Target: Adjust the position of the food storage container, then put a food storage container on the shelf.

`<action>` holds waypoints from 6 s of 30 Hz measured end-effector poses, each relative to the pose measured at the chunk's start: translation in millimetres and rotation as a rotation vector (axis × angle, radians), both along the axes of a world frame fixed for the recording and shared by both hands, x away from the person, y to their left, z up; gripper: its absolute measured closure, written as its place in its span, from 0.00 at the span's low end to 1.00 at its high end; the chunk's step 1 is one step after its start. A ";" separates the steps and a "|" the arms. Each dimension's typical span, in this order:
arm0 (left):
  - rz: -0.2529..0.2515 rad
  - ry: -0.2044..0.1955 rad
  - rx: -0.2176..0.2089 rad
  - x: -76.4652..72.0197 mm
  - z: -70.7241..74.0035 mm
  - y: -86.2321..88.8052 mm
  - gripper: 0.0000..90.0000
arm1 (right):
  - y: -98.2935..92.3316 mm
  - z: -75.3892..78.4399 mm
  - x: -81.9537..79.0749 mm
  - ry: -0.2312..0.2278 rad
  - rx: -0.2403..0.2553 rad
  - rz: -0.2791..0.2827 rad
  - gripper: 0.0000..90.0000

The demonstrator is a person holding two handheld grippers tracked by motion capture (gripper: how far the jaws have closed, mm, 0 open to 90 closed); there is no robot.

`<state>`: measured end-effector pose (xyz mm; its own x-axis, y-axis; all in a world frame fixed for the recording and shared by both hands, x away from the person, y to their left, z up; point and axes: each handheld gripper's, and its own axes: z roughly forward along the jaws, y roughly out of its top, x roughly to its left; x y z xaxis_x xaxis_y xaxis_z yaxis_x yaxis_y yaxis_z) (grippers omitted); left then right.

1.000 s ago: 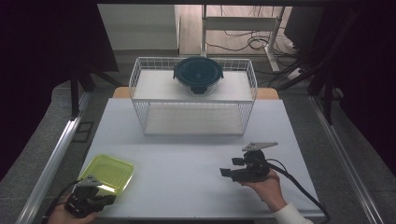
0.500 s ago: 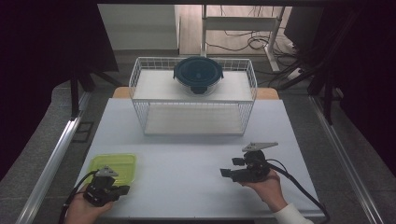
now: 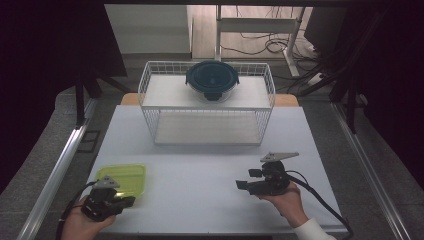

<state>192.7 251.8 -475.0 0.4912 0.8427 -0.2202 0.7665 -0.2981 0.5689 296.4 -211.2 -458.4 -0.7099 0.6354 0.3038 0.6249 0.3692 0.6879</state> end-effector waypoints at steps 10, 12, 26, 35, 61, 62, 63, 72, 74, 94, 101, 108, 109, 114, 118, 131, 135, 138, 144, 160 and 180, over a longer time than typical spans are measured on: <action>0.094 -0.055 -0.023 14.2 28.8 35.5 1.00 | -1.1 0.6 0.5 -0.003 -0.009 0.001 0.29; 0.117 -0.054 -0.022 20.7 30.9 44.0 1.00 | -0.9 0.4 0.6 -0.002 -0.008 0.001 0.29; 0.265 -0.010 -0.013 45.7 17.0 93.1 1.00 | -1.5 0.4 1.5 -0.003 -0.014 -0.007 0.28; 0.330 0.026 0.043 47.3 0.2 112.4 1.00 | -2.7 1.3 2.1 -0.019 -0.039 -0.031 0.23; 0.274 0.099 0.084 54.5 -28.7 89.0 1.00 | -1.1 -1.4 3.5 -0.001 -0.046 -0.023 0.22; 0.263 0.100 0.080 55.6 -28.6 85.2 1.00 | -1.2 -1.3 3.4 0.000 -0.047 -0.024 0.21; 0.258 0.099 0.079 56.3 -28.5 82.6 1.00 | -1.4 -1.1 3.5 -0.001 -0.046 -0.024 0.21; 0.175 0.072 0.069 59.2 -25.3 44.4 1.00 | -2.0 -0.3 3.4 -0.001 -0.046 -0.025 0.21; 0.157 0.076 0.070 59.9 -26.2 37.1 1.00 | -2.5 0.1 3.4 -0.005 -0.046 -0.026 0.21; 0.007 0.068 0.063 60.2 -26.0 -24.5 1.00 | -8.4 6.7 4.0 -0.014 -0.032 -0.042 0.21; -0.059 0.068 0.068 62.2 -25.4 -50.9 1.00 | -9.8 7.3 4.7 -0.016 -0.038 -0.048 0.21; -0.100 0.065 0.067 68.9 -26.0 -74.4 0.99 | -10.3 7.6 4.8 -0.017 -0.041 -0.048 0.21; -0.101 0.067 0.066 69.8 -25.9 -76.5 0.99 | -10.3 7.7 4.8 -0.016 -0.041 -0.048 0.21; -0.118 0.073 0.067 76.1 -27.2 -87.2 0.99 | -10.4 7.5 4.7 -0.015 -0.042 -0.047 0.21; -0.125 0.070 0.061 80.8 -26.6 -95.1 0.99 | -9.9 6.6 4.9 -0.015 -0.041 -0.046 0.21; -0.182 0.064 0.064 91.2 -25.1 -123.0 0.99 | -14.0 5.7 6.7 -0.008 -0.029 -0.055 0.21; -0.188 0.067 0.064 92.5 -26.3 -126.1 0.99 | -14.7 5.8 6.7 -0.009 -0.027 -0.056 0.21; -0.183 0.064 0.058 93.2 -26.7 -124.6 0.99 | -14.9 5.4 6.8 -0.009 -0.026 -0.058 0.21; -0.128 0.047 0.007 92.6 -25.2 -106.0 0.99 | -14.4 3.0 4.2 -0.032 -0.037 -0.067 0.21; 0.033 -0.043 -0.083 78.9 -5.8 -87.3 0.30 | -6.3 -11.5 2.2 0.000 -0.043 -0.046 0.22; 0.025 -0.022 -0.222 76.2 -2.8 -96.3 0.24 | -5.2 -11.6 0.0 0.051 0.037 -0.052 0.26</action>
<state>268.8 155.6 -477.8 0.4771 0.7869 -0.3913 0.7591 -0.1446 0.6348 296.4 -216.4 -469.9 -0.6593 0.6583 0.3633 0.6773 0.3102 0.6671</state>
